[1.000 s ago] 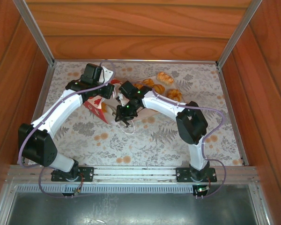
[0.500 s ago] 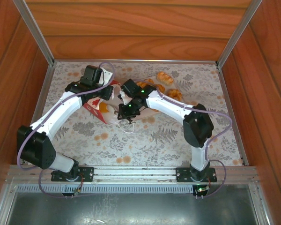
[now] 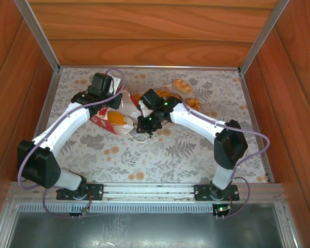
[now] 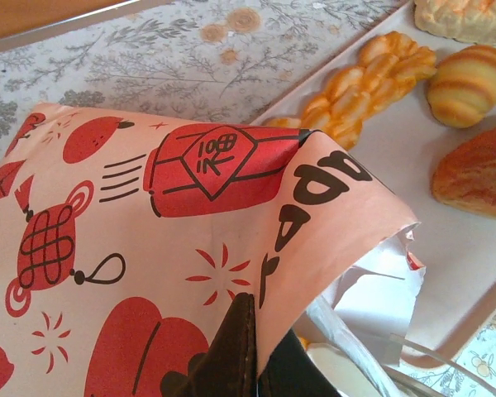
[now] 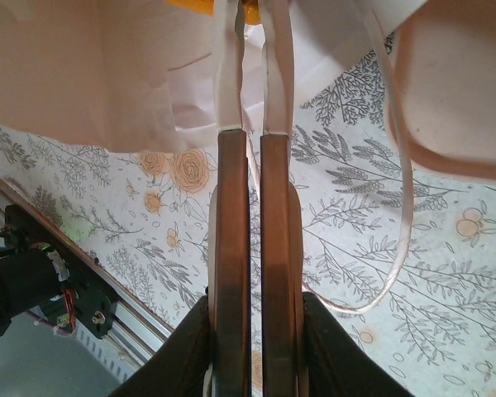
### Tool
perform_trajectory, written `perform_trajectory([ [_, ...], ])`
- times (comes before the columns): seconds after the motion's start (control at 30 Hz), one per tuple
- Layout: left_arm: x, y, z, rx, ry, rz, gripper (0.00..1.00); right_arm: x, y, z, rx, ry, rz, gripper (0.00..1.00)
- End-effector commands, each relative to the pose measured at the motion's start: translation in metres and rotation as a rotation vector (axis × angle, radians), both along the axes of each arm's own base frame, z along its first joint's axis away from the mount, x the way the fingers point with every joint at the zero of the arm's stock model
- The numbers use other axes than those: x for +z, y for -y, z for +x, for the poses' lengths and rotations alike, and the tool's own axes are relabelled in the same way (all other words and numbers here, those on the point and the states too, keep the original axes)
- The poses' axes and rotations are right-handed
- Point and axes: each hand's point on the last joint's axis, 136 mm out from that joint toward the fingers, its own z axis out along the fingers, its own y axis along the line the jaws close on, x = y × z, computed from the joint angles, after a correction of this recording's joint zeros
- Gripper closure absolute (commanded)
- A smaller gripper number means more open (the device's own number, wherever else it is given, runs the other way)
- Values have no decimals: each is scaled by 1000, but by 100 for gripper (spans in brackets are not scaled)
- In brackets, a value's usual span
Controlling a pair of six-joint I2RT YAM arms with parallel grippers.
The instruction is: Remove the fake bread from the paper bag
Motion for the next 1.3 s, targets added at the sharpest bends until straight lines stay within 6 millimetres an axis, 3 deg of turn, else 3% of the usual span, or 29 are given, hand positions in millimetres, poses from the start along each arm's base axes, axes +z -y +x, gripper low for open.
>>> perform_trajectory([
  [0.0, -5, -6, 5, 57, 3, 21, 100, 21, 12, 3, -25, 69, 7, 100],
  [0.43, -8, -11, 9, 91, 1, 39, 100, 51, 65, 6, -137, 178, -30, 100],
  [0.8, -8, -30, 8, 144, 18, 83, 100, 67, 126, 6, -277, 240, -94, 100],
  [1.0, -2, -37, -1, 146, 33, 84, 100, 61, 145, 13, -341, 231, -141, 100],
  [1.27, 10, -41, -13, 149, 60, 55, 100, 34, 156, 31, -356, 202, -277, 100],
])
